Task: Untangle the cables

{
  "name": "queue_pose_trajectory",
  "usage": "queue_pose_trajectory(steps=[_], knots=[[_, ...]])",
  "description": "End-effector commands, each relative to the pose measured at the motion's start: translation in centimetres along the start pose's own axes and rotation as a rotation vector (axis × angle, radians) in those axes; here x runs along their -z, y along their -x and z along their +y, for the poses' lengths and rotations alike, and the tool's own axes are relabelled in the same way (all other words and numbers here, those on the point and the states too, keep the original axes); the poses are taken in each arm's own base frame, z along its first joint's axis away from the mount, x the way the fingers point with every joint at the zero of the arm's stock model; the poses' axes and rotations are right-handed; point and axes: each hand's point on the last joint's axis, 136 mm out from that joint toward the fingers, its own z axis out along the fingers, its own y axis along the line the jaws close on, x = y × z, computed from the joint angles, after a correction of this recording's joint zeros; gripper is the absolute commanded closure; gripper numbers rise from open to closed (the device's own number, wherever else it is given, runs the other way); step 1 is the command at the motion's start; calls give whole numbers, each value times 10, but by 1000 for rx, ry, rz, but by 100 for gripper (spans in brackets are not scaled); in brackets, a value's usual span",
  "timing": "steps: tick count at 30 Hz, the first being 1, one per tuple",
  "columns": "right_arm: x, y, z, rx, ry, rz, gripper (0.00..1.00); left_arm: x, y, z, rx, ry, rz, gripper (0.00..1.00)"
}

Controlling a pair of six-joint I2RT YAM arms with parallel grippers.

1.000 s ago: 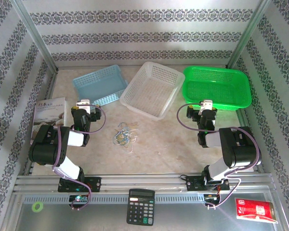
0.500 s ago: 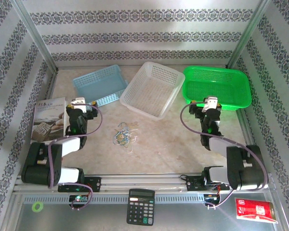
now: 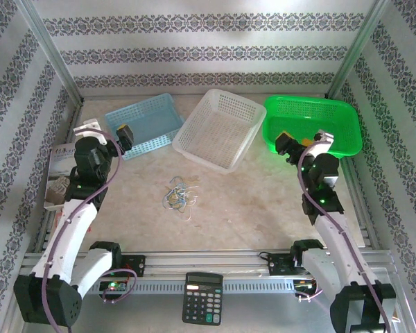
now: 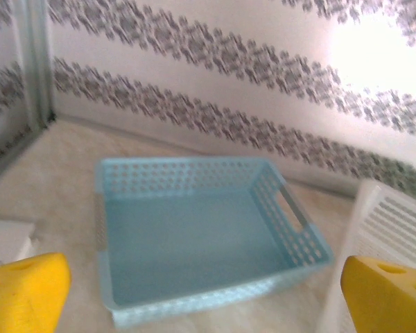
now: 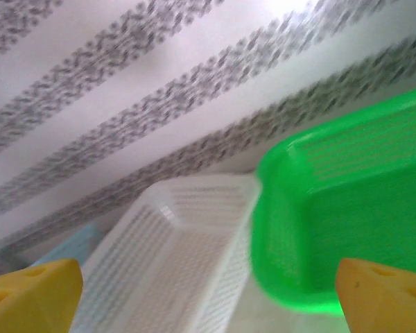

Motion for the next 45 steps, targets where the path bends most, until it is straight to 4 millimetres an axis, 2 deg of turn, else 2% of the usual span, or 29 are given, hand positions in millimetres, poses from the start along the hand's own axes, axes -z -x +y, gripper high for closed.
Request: queue_pose_trajectory(steps=[1, 4, 9, 15, 18, 21, 25, 32, 37, 45], knots=[[13, -34, 52, -119, 179, 214, 12, 13, -45, -8, 77, -52, 258, 0], [27, -66, 83, -81, 209, 320, 13, 20, -58, -16, 94, -93, 342, 0], [42, -144, 127, 41, 226, 491, 12, 27, -78, -20, 127, -122, 430, 0], [42, -235, 178, 129, 261, 676, 12, 27, -88, -22, 175, -139, 441, 0], [33, -260, 201, 140, 272, 729, 12, 27, -92, -20, 199, -128, 440, 0], [19, -277, 210, 139, 256, 752, 12, 26, -95, -20, 218, -129, 440, 0], [-3, -289, 211, 144, 222, 764, 12, 26, -95, -20, 225, -127, 438, 0], [-42, -290, 188, 106, 143, 772, 12, 23, -86, -23, 246, -140, 411, 0], [-66, -274, 154, 82, 78, 753, 12, 26, -83, -26, 250, -150, 417, 0], [-108, -226, 92, 35, -48, 659, 12, 27, -83, -29, 262, -159, 430, 0]])
